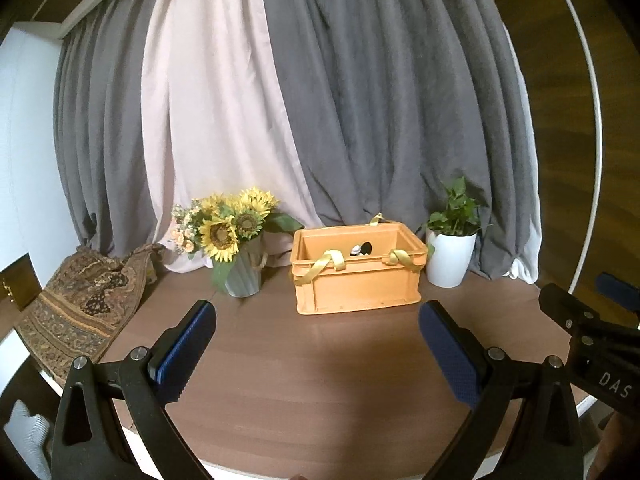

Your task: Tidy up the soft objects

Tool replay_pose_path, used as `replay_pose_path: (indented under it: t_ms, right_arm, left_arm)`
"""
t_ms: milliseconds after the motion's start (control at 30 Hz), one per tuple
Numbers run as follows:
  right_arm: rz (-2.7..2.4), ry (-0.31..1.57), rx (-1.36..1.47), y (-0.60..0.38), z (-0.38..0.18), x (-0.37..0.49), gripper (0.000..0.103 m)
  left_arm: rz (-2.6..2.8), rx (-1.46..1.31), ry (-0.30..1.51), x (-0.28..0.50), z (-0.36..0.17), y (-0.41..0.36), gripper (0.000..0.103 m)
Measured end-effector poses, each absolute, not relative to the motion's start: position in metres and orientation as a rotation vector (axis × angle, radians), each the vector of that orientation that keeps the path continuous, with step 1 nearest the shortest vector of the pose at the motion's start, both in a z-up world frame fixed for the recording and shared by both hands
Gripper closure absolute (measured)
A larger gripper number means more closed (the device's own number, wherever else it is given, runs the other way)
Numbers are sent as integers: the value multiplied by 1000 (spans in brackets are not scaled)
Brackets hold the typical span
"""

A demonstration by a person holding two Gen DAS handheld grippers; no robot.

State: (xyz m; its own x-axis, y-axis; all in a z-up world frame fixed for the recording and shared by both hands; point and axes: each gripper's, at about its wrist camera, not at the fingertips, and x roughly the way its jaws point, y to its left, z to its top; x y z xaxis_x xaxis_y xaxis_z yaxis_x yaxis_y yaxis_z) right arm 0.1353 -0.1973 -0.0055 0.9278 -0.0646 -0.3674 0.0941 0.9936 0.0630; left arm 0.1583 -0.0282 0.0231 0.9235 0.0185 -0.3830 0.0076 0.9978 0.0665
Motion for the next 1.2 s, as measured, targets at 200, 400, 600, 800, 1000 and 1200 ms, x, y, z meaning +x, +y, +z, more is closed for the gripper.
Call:
replay_pose_path:
  t_ms: [200, 400, 600, 800, 1000, 1200]
  right_arm:
    - [-79, 348, 78, -194, 0, 93, 9]
    - [-88, 330, 79, -190, 4, 61, 9]
    - [-93, 311, 90, -186, 6, 35, 9]
    - [-88, 298, 88, -181, 8, 17, 9]
    - [-82, 293, 88, -179, 8, 9, 9]
    - [-81, 294, 89, -179, 8, 9, 9]
  left_arm:
    - [5, 64, 377, 120, 30, -26, 0]
    - [1, 63, 359, 93, 35, -23, 0]
    - [-3, 58, 344, 69, 39, -17, 0]
    - [-10, 50, 335, 51, 43, -12, 0]
    - [4, 54, 322, 40, 45, -11, 0]
    - [14, 63, 307, 33, 46, -14, 0]
